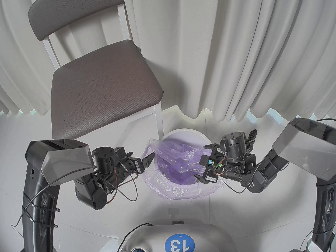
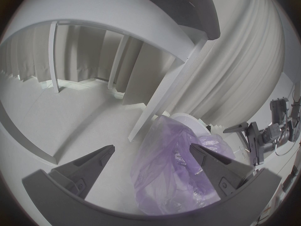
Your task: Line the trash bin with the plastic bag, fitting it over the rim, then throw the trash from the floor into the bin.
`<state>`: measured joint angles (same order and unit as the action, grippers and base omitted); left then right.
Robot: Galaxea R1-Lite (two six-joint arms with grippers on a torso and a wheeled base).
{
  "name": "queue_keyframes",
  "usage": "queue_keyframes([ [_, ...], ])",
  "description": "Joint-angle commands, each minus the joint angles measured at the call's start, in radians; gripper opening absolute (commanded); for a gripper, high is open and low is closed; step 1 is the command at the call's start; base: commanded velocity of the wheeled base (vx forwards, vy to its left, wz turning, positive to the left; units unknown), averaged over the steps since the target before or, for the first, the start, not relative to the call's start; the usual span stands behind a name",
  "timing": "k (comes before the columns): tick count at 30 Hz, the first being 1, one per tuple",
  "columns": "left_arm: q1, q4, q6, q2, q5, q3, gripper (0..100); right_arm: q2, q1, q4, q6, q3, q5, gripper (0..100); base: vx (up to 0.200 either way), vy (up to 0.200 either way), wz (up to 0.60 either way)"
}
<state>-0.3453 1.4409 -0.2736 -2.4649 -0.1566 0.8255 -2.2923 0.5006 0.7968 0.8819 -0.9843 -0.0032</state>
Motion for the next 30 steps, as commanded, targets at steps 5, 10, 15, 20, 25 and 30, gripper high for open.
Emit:
queue_keyframes([
  [5,0.008,0.006,0.005,-0.005,-0.006,-0.011,100,-0.042,-0.017,0.025,0.009,0.001,-0.004,100,0.000,0.000,0.00],
  [10,0.005,0.007,0.005,-0.005,-0.006,-0.009,100,-0.044,-0.010,0.028,0.008,0.021,-0.004,100,0.000,0.000,0.00],
  [15,0.003,0.007,0.005,-0.009,-0.006,-0.009,100,-0.067,-0.002,0.033,0.008,0.012,-0.006,100,0.000,0.000,0.00],
  [20,0.000,0.012,0.005,-0.016,-0.001,-0.002,100,-0.116,-0.011,0.064,0.008,-0.016,-0.009,100,0.000,0.000,0.00],
  [25,-0.003,0.047,0.005,-0.045,0.003,0.010,100,-0.127,-0.022,0.073,0.006,-0.031,-0.008,100,0.000,0.000,0.00],
  [30,-0.004,0.050,0.005,-0.049,0.003,0.010,100,-0.121,-0.021,0.096,0.003,-0.033,-0.006,0,0.000,0.000,0.00],
])
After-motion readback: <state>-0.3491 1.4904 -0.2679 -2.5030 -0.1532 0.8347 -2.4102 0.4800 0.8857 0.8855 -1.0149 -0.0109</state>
